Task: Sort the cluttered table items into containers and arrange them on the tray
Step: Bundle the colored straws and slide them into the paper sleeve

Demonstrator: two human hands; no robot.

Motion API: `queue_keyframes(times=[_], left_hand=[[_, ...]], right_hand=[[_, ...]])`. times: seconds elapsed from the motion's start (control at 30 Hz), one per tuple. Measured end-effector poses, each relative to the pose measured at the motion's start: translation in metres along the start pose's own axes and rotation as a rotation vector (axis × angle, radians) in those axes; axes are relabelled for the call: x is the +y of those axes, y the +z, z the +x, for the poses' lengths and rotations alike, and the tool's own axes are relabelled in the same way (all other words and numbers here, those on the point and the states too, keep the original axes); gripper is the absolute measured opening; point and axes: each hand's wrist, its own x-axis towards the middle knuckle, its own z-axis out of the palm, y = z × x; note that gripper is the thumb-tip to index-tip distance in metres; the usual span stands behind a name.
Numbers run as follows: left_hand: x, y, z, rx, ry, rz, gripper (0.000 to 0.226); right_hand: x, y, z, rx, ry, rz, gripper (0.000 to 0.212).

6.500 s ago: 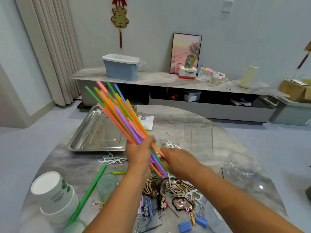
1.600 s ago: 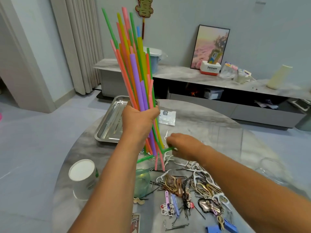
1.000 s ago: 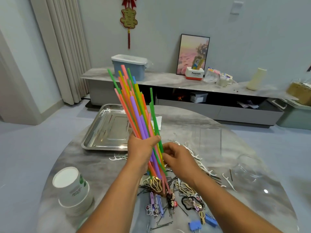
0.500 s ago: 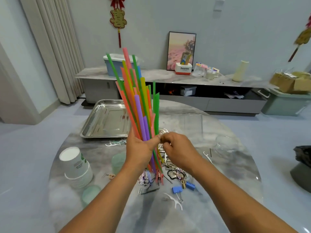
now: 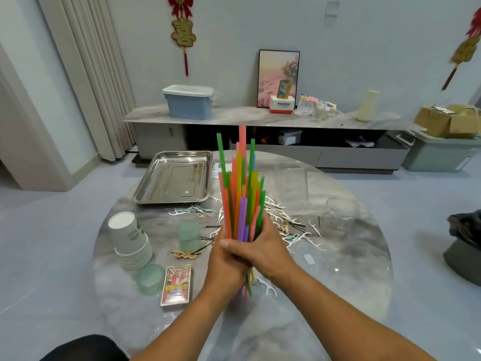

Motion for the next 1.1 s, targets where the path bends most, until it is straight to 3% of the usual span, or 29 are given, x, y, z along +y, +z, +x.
queue_keyframes(times=[0.17, 0.27, 0.43, 0.6, 0.67, 0.83, 0.93, 1.0, 1.03, 1.1], left_hand=[[-0.022, -0.017, -0.019, -0.018, -0.134, 0.055, 0.053], [-0.029, -0.024, -0.028, -0.028, -0.232, -0.051, 0.033], [-0.03, -0.021, -0.026, -0.032, -0.257, -0.133, 0.041], [-0.036, -0.023, -0.028, -0.058, -0.185, 0.02, 0.033], [-0.046, -0.024, -0.031, 0.004, -0.191, 0.093, 0.039], [-0.061, -0.03, -0.027, 0.085, -0.322, -0.023, 0.034], [-0.068, -0.035, -0.021, 0.019, -0.256, 0.136, 0.053], [-0.043, -0.028, -0.016, -0.06, -0.21, 0.218, 0.033], [-0.034, -0.026, -0.012, -0.124, -0.169, 0.304, 0.037], [-0.032, -0.032, -0.007, -0.255, -0.14, 0.464, 0.071]], right_hand=[[0.026, 0.008, -0.02, 0.059, 0.023, -0.039, 0.078], [0.037, 0.016, -0.029, 0.076, 0.08, -0.051, 0.077], [0.036, 0.026, -0.028, 0.145, 0.069, -0.008, 0.067], [0.036, 0.027, -0.024, 0.15, 0.066, 0.038, 0.077], [0.039, 0.029, -0.024, 0.147, 0.077, 0.018, 0.08], [0.049, 0.029, -0.018, 0.196, 0.124, 0.005, 0.075], [0.049, 0.033, -0.013, 0.262, 0.112, 0.03, 0.059], [0.038, 0.031, -0.003, 0.321, 0.082, 0.039, 0.046], [0.03, 0.027, 0.005, 0.357, 0.061, 0.052, 0.039], [0.018, 0.015, 0.018, 0.403, 0.021, 0.104, 0.03]])
